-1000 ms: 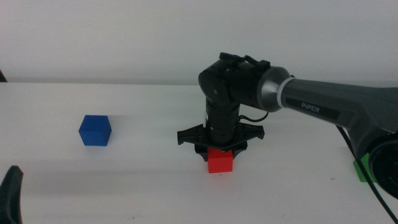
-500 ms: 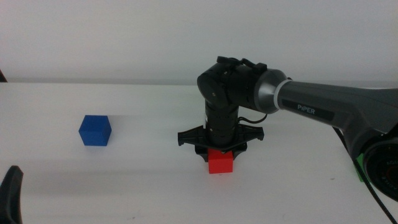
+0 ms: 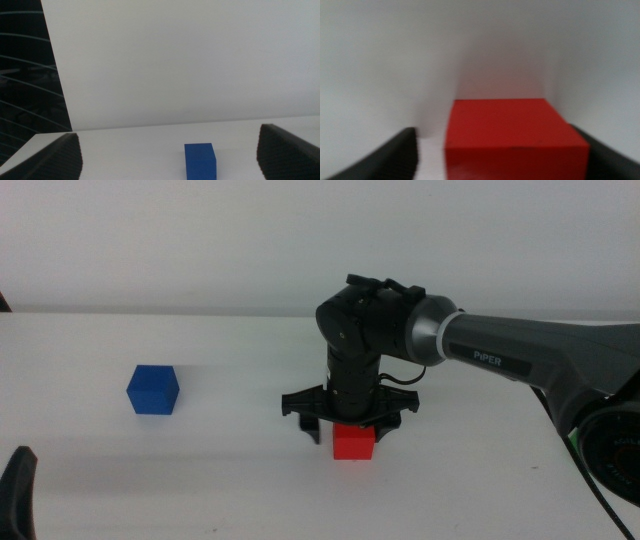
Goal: Stack red cubes first, then green, then blue cubes in a specific spot.
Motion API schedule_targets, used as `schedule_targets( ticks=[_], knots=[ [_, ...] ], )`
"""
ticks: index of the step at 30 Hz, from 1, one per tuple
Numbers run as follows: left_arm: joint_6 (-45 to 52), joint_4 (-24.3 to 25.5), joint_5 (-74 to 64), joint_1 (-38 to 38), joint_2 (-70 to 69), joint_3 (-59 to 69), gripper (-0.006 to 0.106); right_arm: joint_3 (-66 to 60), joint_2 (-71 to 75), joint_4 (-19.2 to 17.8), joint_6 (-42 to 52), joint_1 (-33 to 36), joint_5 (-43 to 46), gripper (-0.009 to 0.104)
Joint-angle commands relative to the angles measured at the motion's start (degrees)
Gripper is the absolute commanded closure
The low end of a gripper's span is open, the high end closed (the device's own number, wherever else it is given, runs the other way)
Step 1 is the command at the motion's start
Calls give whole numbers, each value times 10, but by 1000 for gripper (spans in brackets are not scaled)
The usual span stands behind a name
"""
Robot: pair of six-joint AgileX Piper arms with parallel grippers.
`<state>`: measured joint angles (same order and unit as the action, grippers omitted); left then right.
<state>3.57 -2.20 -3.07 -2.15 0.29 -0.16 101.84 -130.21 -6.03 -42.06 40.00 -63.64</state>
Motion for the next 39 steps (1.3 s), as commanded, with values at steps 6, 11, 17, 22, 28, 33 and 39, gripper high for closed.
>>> schedule_targets(
  ticks=[6,11,17,22,28,33,39],
  knots=[
    [-1,-1,9,-1,-23,23,7,2,119,5,53,-4,9,4],
    [-1,-1,9,-1,-23,23,7,-59,278,-9,169,-51,-27,4],
    [-1,-1,9,-1,-23,23,7,-303,489,-5,265,-227,58,4],
    [-1,-1,9,-1,-23,23,7,-401,557,31,321,-413,35,4],
    [-1,-1,9,-1,-23,23,7,-404,502,33,383,-484,13,4],
    [-1,-1,9,-1,-23,23,7,-399,429,51,436,-486,36,5],
    [-1,-1,9,-1,-23,23,7,-367,363,17,461,-486,43,5]
  ],
)
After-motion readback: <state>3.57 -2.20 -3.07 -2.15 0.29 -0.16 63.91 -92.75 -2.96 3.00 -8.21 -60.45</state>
